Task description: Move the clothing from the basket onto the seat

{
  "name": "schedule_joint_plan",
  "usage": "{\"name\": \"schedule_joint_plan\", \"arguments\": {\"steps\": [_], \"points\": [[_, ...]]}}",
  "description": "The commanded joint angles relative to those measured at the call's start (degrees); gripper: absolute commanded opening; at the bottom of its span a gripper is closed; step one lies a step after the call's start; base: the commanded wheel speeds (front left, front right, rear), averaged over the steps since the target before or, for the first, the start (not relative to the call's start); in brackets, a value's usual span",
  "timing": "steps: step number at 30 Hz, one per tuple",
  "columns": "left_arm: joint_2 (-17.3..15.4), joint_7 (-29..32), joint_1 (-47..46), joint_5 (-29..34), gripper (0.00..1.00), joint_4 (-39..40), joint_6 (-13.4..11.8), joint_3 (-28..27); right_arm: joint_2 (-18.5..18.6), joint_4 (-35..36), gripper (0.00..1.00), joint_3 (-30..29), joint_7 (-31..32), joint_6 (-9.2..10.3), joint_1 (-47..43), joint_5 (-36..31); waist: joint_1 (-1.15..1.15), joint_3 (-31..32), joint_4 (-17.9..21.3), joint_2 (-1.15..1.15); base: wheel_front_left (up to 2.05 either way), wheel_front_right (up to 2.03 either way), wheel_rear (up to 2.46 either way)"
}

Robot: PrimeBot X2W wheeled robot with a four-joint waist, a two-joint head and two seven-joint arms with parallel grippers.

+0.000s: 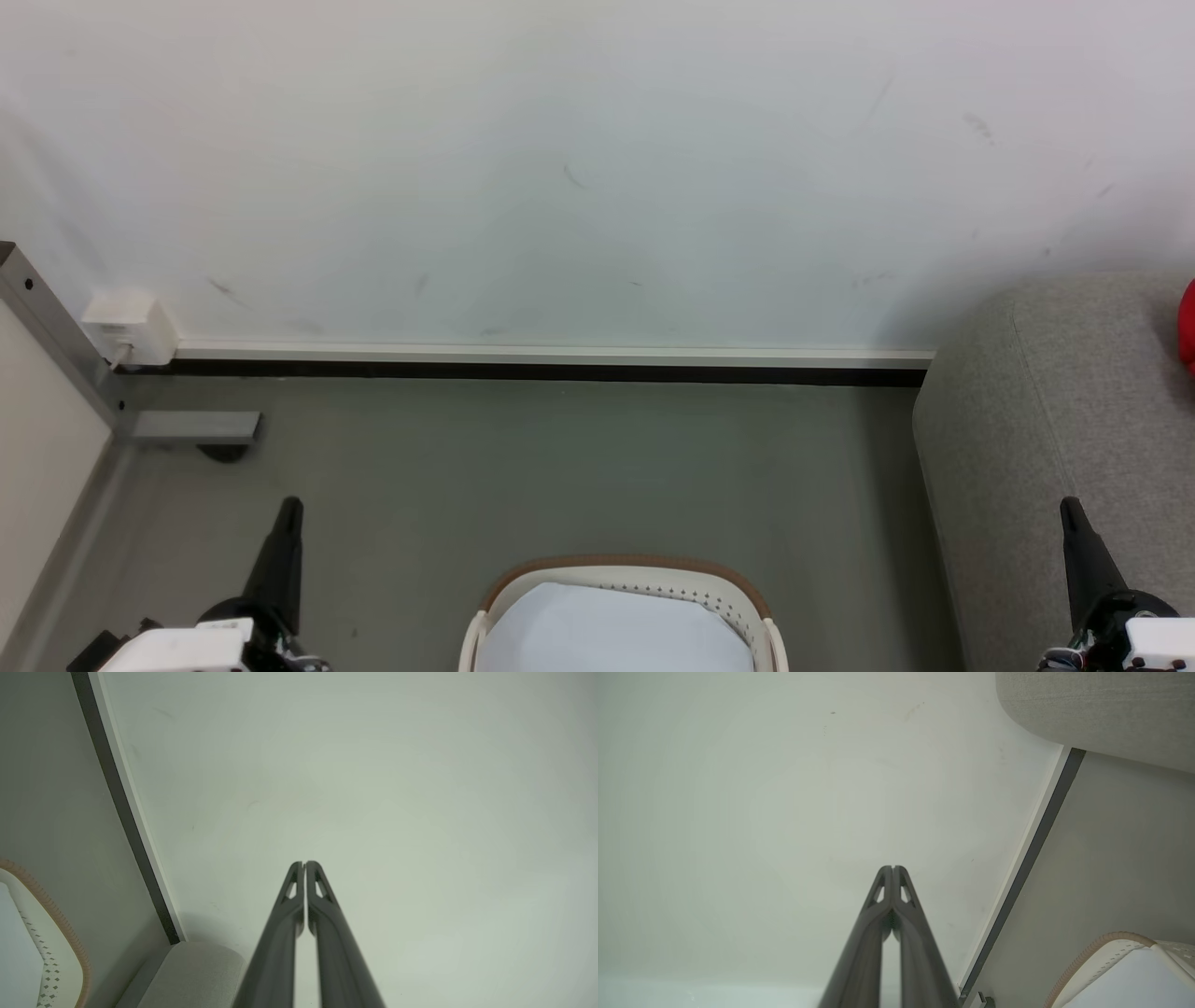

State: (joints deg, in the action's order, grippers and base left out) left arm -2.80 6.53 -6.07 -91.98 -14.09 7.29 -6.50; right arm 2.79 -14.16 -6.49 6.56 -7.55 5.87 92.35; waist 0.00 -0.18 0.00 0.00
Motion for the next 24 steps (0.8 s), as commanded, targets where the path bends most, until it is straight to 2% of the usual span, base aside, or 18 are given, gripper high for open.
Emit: {"name": "schedule_joint_plan", "arguments": {"steps": [1,24], "points": [[-0.15,0.23,-0.47,-0.77,0.00,0.02,0.40,-0.13,0.21,0.33,0.00,-0.26,0.19,0.12,0.70,0.07,0.00,0.00,0.00,0.00,0.00,0.00,0.00],[-0.15,0.23,-0.47,-0.78,0.00,0.03,0.41,-0.12,0.20,0.33,0.00,-0.27,0.20,0.12,0.70,0.05,0.00,0.00,0.00,0.00,0.00,0.00,0.00]]}}
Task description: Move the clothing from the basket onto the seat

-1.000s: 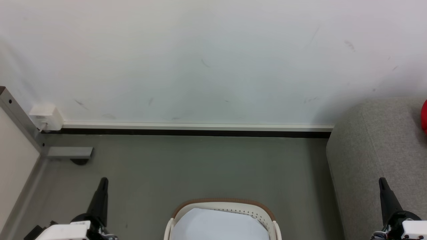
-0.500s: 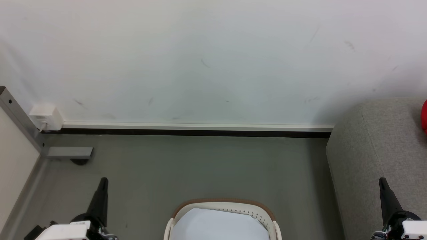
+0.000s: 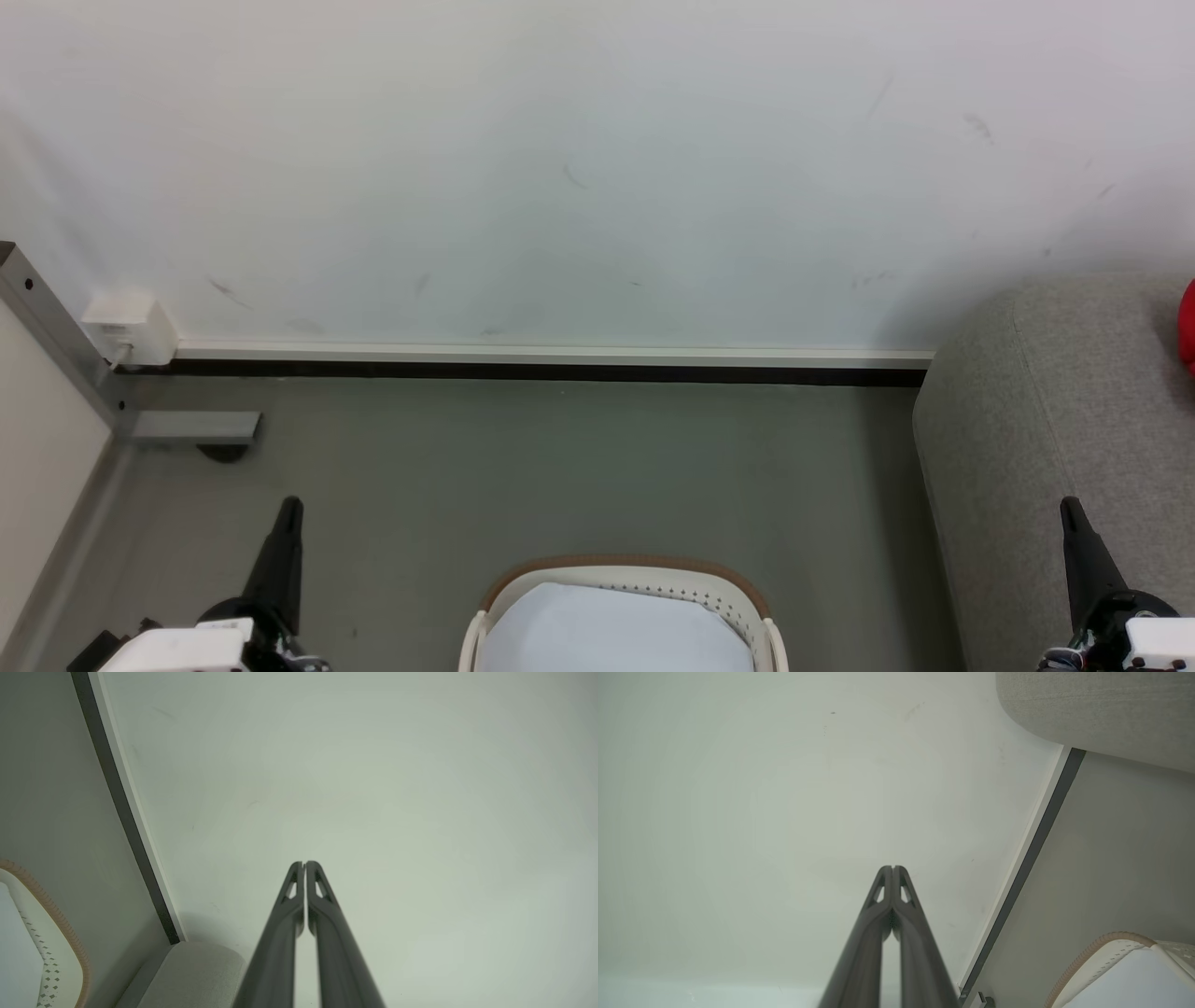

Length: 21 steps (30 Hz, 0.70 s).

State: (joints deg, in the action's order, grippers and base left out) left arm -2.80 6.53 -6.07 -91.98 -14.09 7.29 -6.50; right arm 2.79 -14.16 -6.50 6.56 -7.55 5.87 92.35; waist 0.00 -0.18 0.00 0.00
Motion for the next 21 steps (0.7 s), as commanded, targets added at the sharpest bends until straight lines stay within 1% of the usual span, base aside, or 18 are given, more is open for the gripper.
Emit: {"name": "schedule_joint_plan", "arguments": {"steps": [1,21], "points": [[-0.15,0.23,-0.47,-0.78,0.00,0.03,0.41,-0.12,0.20,0.33,0.00,-0.26,0.21,0.12,0.70,0.05,0.00,0.00,0.00,0.00,0.00,0.00,0.00],[-0.15,0.22,-0.46,-0.79,0.00,0.04,0.42,-0.12,0.19,0.33,0.00,-0.27,0.21,0.12,0.70,0.04,0.00,0.00,0.00,0.00,0.00,0.00,0.00]]}}
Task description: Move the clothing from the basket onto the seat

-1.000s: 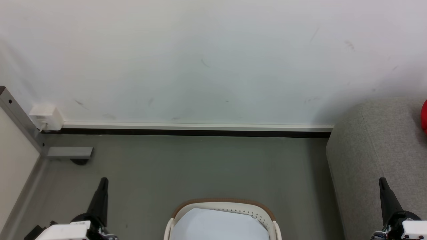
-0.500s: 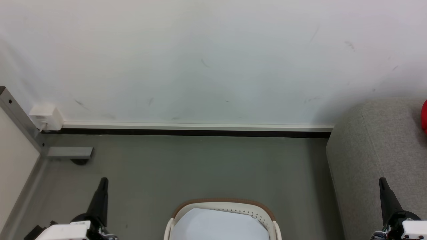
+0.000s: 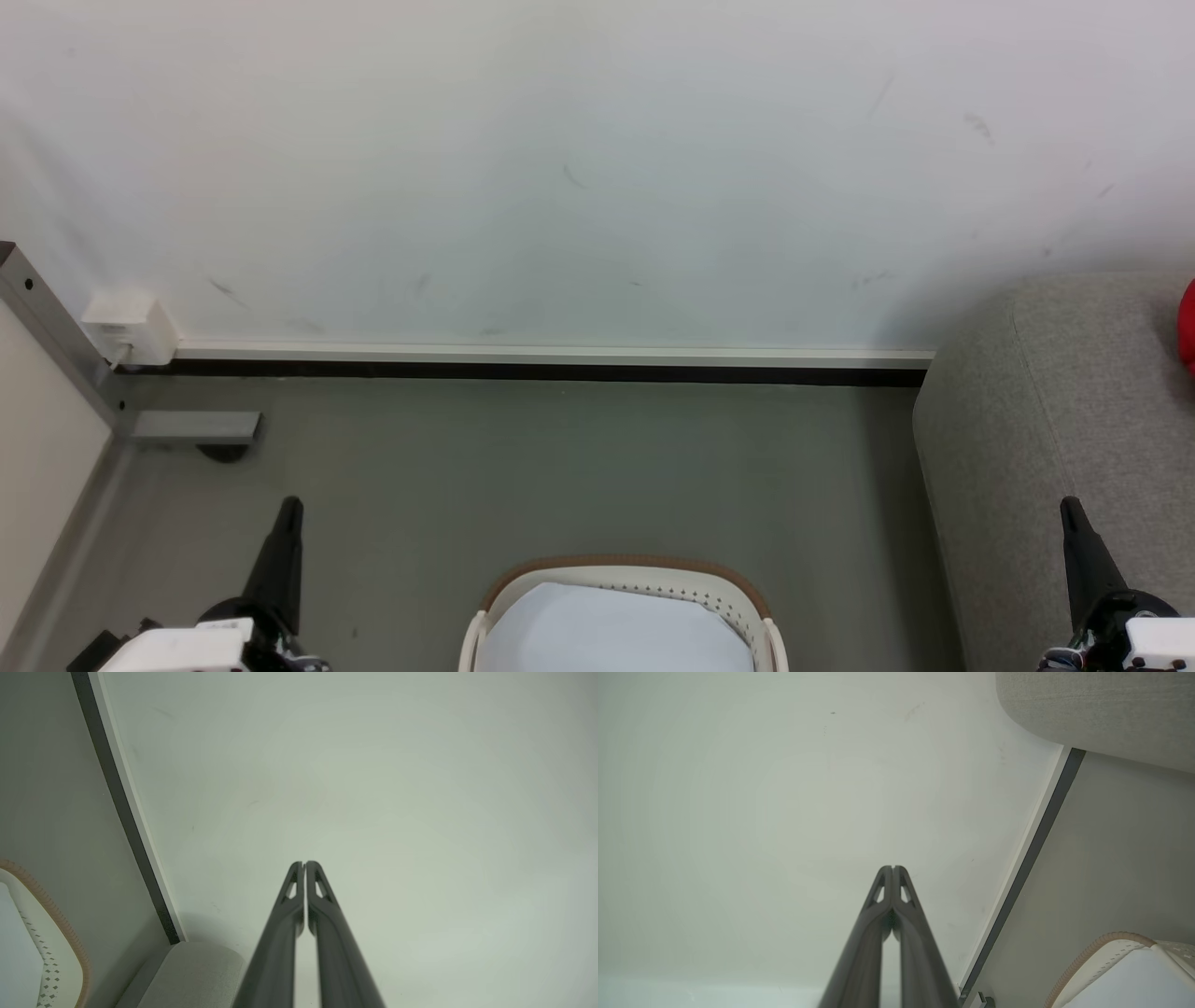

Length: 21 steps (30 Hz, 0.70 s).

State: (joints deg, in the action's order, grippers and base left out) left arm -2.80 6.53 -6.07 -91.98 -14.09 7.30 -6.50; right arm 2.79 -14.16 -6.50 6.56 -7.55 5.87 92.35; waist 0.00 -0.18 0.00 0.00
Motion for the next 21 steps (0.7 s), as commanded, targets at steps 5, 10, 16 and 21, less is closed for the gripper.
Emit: {"name": "schedule_joint_plan", "arguments": {"steps": [5,10,16,21], "points": [[-0.15,0.22,-0.46,-0.79,0.00,0.04,0.40,-0.11,0.19,0.33,0.00,-0.26,0.22,0.12,0.70,0.04,0.00,0.00,0.00,0.00,0.00,0.00,0.00],[-0.15,0.22,-0.46,-0.79,0.00,0.04,0.41,-0.11,0.19,0.33,0.00,-0.26,0.22,0.12,0.70,0.04,0.00,0.00,0.00,0.00,0.00,0.00,0.00],[-0.15,0.22,-0.46,-0.79,0.00,0.04,0.40,-0.11,0.19,0.33,0.00,-0.27,0.22,0.12,0.70,0.04,0.00,0.00,0.00,0.00,0.00,0.00,0.00],[-0.15,0.22,-0.46,-0.79,0.00,0.04,0.40,-0.11,0.19,0.33,0.00,-0.27,0.22,0.12,0.70,0.03,0.00,0.00,0.00,0.00,0.00,0.00,0.00]]}}
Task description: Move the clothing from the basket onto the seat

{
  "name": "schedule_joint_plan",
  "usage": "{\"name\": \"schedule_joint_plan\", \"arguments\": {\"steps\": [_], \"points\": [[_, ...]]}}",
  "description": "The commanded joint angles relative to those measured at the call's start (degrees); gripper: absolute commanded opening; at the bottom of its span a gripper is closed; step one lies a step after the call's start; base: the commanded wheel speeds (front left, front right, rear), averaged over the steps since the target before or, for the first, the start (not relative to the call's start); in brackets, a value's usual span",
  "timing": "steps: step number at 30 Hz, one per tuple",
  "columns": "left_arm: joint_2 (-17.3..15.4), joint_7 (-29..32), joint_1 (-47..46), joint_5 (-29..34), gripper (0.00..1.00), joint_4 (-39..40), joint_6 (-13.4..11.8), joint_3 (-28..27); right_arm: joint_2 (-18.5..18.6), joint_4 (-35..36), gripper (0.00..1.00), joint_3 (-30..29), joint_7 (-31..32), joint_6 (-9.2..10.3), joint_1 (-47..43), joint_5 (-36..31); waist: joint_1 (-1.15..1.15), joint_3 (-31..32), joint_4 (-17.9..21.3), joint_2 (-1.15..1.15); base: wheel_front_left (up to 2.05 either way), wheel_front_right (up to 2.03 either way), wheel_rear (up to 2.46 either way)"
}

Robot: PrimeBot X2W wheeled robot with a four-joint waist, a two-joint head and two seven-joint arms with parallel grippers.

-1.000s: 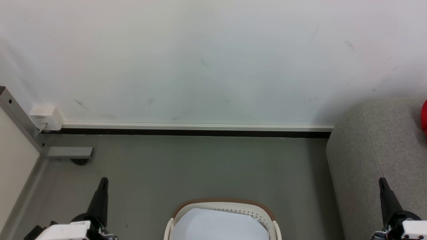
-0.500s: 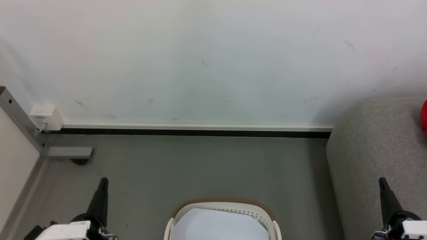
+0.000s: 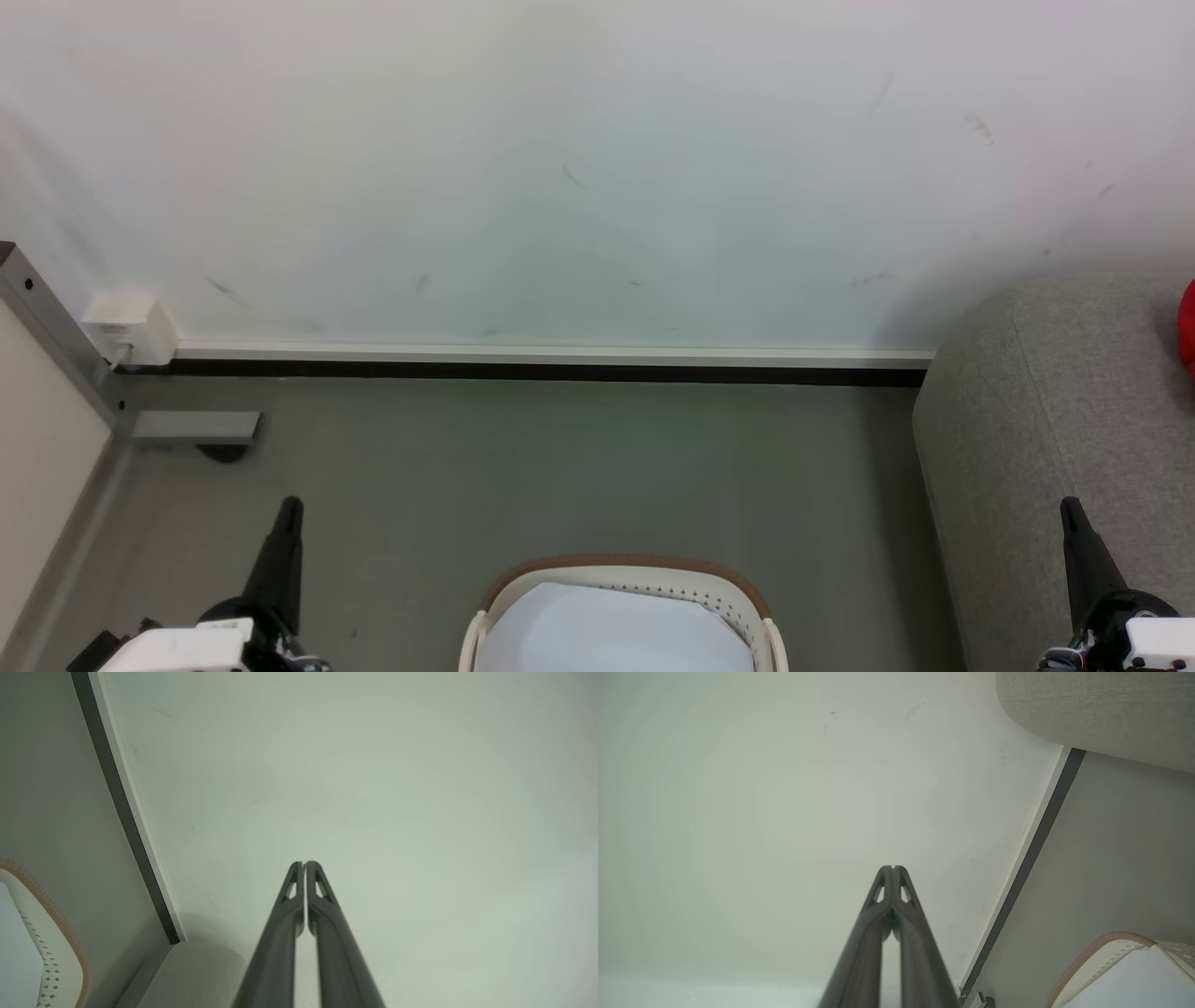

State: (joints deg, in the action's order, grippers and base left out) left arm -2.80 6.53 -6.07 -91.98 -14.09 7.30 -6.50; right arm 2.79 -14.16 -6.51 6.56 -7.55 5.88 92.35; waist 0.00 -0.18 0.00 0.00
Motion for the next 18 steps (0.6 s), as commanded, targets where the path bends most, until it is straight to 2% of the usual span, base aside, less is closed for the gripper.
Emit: {"name": "schedule_joint_plan", "arguments": {"steps": [1,18], "points": [[-0.15,0.22,-0.46,-0.79,0.00,0.04,0.40,-0.11,0.19,0.33,0.00,-0.26,0.22,0.12,0.70,0.03,0.00,0.00,0.00,0.00,0.00,0.00,0.00],[-0.15,0.21,-0.46,-0.80,0.00,0.05,0.40,-0.11,0.18,0.33,0.00,-0.26,0.22,0.12,0.70,0.03,0.00,0.00,0.00,0.00,0.00,0.00,0.00]]}}
